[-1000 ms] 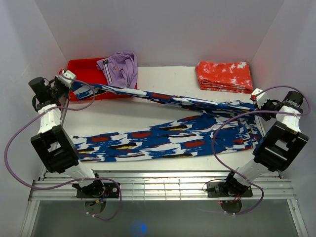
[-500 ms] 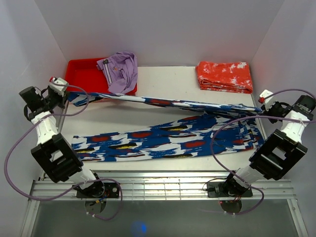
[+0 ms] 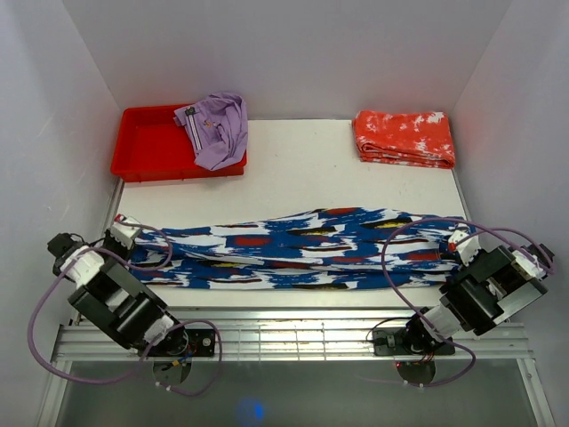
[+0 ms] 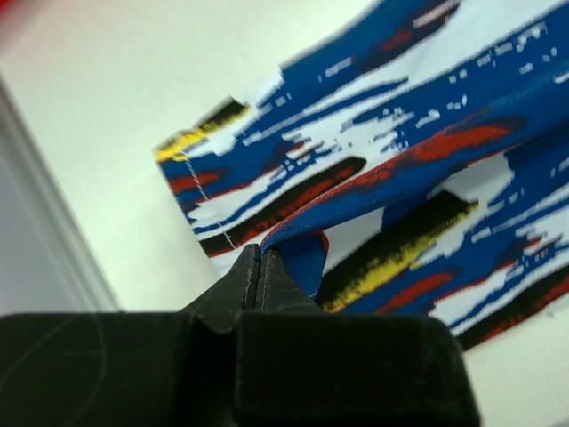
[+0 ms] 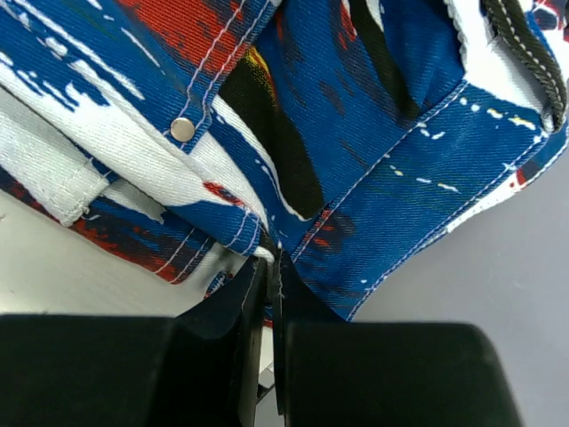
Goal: Fold and stack the trousers
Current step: Fold the trousers
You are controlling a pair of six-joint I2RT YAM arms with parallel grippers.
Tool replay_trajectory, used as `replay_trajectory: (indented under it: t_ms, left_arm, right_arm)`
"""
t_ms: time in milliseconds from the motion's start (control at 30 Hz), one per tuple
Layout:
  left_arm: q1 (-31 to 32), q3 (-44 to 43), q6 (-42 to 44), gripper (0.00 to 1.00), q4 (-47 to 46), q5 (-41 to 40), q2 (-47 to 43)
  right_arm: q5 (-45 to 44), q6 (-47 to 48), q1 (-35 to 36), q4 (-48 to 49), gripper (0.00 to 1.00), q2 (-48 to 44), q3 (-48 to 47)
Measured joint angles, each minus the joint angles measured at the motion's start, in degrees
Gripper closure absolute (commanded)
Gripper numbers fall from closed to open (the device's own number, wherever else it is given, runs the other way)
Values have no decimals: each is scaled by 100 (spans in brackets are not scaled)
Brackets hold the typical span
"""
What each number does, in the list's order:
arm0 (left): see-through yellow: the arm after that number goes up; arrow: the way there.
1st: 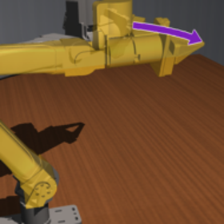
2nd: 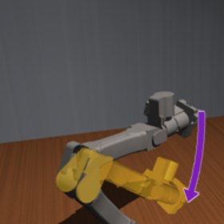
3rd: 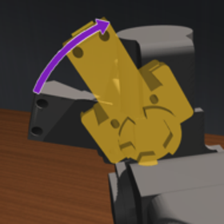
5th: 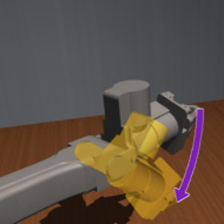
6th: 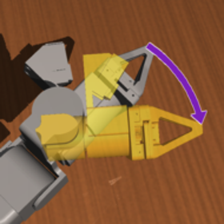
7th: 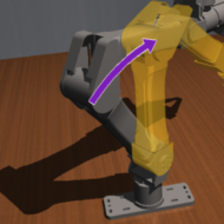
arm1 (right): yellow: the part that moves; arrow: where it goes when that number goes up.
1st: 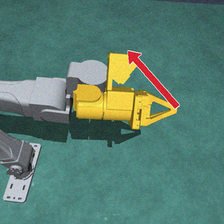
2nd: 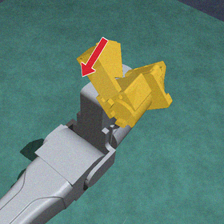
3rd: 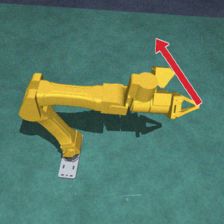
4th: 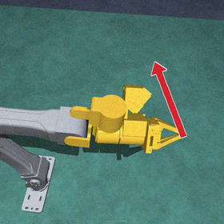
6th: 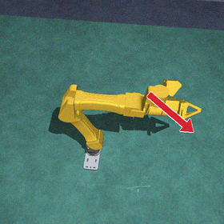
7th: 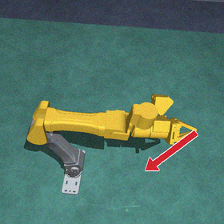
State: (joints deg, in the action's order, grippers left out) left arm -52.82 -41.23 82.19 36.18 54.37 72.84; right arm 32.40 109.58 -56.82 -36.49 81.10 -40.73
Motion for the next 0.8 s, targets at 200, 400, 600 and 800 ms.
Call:
replay_trajectory:
  t_ms: [200, 400, 600, 800]
  left_arm:
    - [-28, -595, 990, 100, 1163, -787, 1515]
    - [-46, -986, 1543, 82, 1919, -1040, 1816]
    - [-160, -975, 2590, 57, 2583, -1611, 1252]
    - [-354, -1121, 2935, 40, 3058, -1801, 1005]
  right_arm:
    - [-81, 295, -70, 96, 92, 0, 50]
    - [-101, 363, -70, 70, 92, -2, 46]
    - [-323, 385, -101, 76, 92, -125, 46]
    - [-490, 402, -140, 83, 92, -192, 46]
